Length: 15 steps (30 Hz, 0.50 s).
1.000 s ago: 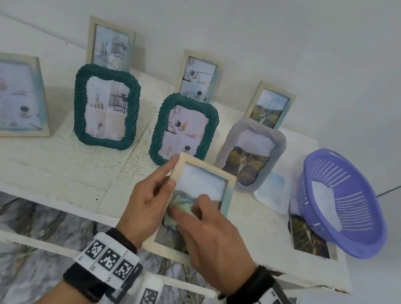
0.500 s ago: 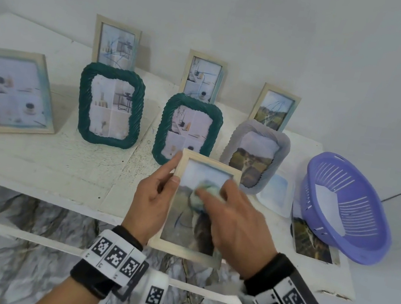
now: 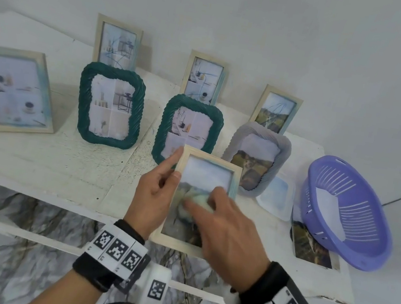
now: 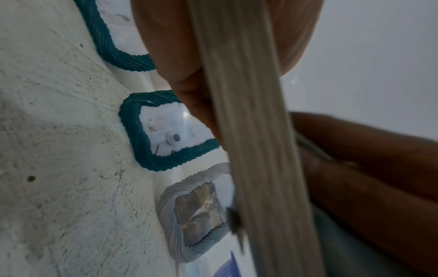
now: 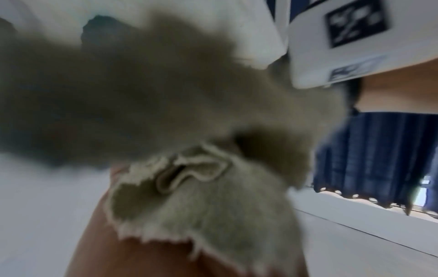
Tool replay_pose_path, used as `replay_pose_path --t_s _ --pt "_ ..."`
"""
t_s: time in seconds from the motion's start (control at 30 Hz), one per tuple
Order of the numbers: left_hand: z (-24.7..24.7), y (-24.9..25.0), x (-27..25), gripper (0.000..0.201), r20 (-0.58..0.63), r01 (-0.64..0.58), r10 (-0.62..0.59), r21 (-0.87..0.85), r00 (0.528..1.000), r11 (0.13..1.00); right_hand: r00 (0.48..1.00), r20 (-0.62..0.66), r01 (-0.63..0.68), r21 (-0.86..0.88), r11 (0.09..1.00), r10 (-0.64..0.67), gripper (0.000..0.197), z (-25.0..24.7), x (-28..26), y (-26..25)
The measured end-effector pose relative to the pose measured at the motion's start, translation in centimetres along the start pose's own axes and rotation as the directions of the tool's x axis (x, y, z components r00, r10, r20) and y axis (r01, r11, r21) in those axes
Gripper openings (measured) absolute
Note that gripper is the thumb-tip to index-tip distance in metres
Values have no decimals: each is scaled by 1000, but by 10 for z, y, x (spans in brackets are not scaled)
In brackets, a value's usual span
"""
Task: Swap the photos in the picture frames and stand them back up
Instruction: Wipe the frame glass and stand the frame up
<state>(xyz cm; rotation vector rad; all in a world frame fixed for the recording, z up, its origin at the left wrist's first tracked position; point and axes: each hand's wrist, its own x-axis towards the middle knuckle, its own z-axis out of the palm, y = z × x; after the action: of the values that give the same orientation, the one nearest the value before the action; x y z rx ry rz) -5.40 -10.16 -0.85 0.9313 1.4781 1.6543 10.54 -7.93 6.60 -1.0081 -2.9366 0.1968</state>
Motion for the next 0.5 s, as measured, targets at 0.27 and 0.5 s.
replay_pose_path --t_s 0.27,0.5 --pt "1 3 -1 48 -38 6 -7 -8 999 1000 1000 9 -26 -83 996 26 31 -11 7 12" --pt "-4 2 -4 47 -71 8 -6 23 997 1000 994 85 82 -80 993 -75 26 -9 0 13"
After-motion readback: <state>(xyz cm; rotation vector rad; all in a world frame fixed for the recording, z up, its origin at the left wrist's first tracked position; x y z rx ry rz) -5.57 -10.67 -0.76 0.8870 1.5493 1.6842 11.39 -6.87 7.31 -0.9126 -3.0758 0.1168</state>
